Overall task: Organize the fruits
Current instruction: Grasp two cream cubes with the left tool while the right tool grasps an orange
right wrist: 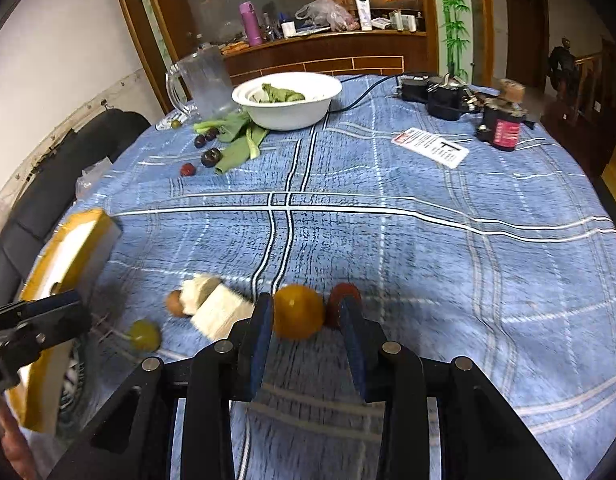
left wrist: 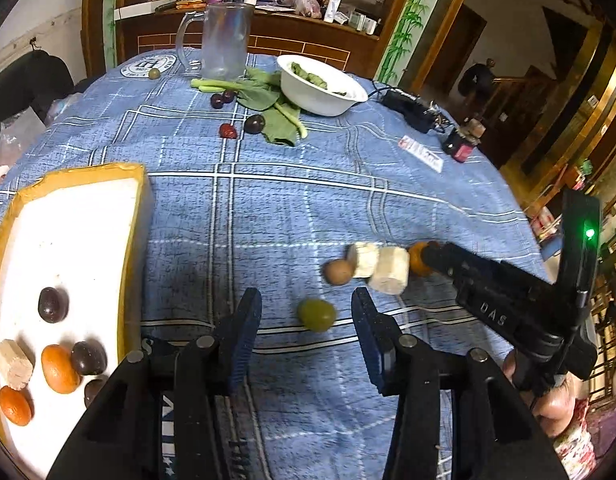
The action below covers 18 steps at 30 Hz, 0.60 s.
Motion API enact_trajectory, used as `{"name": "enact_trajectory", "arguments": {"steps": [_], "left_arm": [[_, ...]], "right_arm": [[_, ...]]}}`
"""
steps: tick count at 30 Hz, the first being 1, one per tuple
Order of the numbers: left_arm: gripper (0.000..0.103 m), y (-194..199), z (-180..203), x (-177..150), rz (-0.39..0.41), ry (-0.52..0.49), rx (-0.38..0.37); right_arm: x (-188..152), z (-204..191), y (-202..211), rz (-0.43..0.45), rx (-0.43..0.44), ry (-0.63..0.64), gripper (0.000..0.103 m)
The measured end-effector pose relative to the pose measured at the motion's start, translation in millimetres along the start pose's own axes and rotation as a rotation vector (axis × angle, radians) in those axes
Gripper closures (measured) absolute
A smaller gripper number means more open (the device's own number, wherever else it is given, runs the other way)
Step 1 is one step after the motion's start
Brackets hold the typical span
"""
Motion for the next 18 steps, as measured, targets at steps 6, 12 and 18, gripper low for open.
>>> {"name": "enact_trajectory", "arguments": {"steps": [6, 12, 18], "left_arm": [[0.052, -6.6, 10.4, 3.5, 0.019, -0.052, 0.008], [0.050, -28.2, 27.8, 11.8, 0.018, -0.111, -0.005], [0.050, -55.2, 45.2, 19.0, -0.024, -0.185, -0.024]], "right_arm": [[6.6, -19.2, -8.5, 0.044, -0.019, 0.068, 0.062], [3.9, -20.8, -7.2, 0.056, -0.005, 0.115, 0.073], [4.5, 10.2, -0.2, 0.039, 0.084, -0.003, 0.073]]}}
Point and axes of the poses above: each gripper's, at about its wrist camera, not at the fingertips, and y roughly against the way its jaws point, z to its right, x to its top, the point moved 2 cm from there along -y, roughly the way its jaws point, and after that the axes turned 15 degrees about -x, right-handed, at the moved point
